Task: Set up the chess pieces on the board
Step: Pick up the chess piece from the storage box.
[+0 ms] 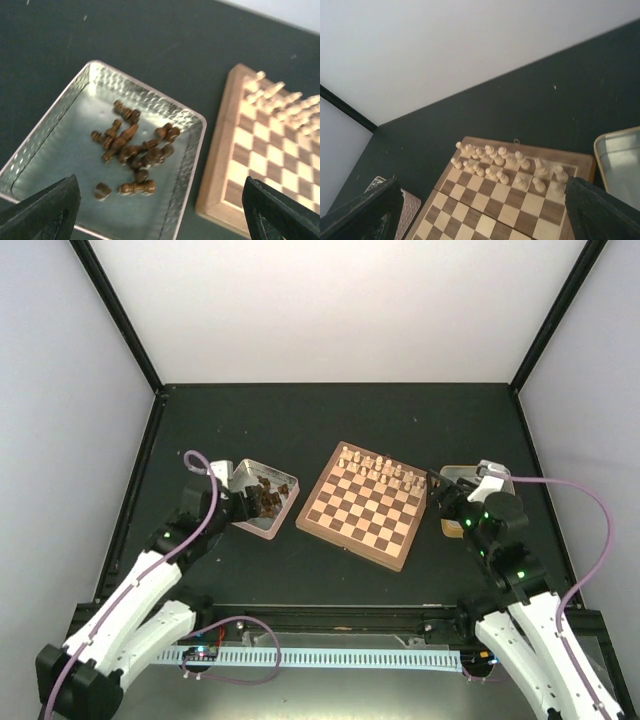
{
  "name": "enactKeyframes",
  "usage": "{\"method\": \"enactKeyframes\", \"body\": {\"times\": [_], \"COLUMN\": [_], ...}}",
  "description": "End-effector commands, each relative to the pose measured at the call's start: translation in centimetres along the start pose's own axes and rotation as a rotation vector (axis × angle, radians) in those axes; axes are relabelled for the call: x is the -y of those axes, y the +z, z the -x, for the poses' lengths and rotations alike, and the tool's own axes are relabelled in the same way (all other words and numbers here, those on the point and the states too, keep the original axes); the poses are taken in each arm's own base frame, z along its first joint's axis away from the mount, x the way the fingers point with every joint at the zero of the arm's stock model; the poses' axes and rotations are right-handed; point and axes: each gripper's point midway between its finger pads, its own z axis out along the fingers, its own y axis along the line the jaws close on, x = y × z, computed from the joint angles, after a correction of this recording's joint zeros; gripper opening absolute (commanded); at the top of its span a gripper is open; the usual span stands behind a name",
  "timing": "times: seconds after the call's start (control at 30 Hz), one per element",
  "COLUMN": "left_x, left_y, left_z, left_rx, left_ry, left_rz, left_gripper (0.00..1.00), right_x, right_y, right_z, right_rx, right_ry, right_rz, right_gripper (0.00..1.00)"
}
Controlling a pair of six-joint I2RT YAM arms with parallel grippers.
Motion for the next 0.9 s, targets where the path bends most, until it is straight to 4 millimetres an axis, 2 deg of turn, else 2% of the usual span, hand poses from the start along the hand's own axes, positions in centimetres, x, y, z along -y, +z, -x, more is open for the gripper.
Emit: {"method": "enactKeyframes", "body": {"times": [0.0,0.13,0.23,0.47,0.73,0.87], "left_x": [-1.7,-1.7,-1.1,0.2,-1.1,-1.3], "left_y": [1.6,3.9,5.4,8.7,11.3,11.8], "left_z": [-0.4,-2.1,-3.1,-3.9,-5.0,-5.5], "left_rx": [-0.071,-0.211,-0.31,-0.392,-0.465,-0.479], "left_ry": [-0.064,-0.072,-0.049,-0.052,-0.052,-0.046], "left_rz": [0.131,0.163,0.153,0.098,0.191,0.197], "left_gripper": [0.83,0.6,0.47,0.45,0.28,0.24], "right_x": [0.2,1.0,1.2,1.4,1.9,2.0], "right_y": [1.3,2.1,2.5,3.1,3.6,3.8], "right_z": [-1.1,-2.2,-2.9,-3.6,-3.9,-4.2], "right_rx": [-0.065,-0.111,-0.135,-0.154,-0.161,-0.176], "right_ry": [0.028,0.021,0.024,0.016,0.005,-0.003], "right_rz": [-0.019,-0.059,-0.065,-0.06,-0.087,-0.091], "right_gripper": [0.86,0.79,0.76,0.74,0.69,0.67]}}
